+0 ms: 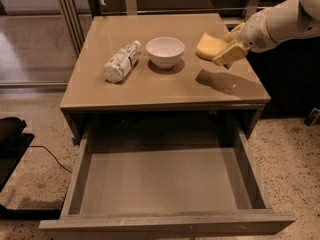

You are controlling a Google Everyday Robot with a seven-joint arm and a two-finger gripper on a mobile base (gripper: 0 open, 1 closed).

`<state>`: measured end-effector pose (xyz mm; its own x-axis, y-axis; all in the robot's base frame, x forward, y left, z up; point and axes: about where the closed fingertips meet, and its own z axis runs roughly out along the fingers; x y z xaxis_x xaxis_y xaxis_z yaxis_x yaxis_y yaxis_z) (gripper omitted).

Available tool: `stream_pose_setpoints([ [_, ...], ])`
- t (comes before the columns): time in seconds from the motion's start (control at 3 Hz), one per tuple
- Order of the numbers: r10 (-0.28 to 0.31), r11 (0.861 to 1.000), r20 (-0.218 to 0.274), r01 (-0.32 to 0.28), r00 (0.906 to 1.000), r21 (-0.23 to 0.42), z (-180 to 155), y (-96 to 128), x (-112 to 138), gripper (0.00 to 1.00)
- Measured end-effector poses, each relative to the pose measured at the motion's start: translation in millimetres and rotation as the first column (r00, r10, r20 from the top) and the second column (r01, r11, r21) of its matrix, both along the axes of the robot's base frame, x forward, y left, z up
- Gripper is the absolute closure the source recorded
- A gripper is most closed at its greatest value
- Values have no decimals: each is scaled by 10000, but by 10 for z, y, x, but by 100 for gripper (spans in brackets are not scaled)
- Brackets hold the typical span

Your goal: Pick sponge from top drawer and place on counter

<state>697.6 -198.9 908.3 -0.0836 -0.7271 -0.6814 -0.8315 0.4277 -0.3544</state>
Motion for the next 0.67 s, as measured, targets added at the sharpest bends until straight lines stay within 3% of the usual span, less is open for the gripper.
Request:
stream_pose_setpoints([
  [0.67,-130,9987,-1221,68,9924,-510,-375,156,-86,100],
])
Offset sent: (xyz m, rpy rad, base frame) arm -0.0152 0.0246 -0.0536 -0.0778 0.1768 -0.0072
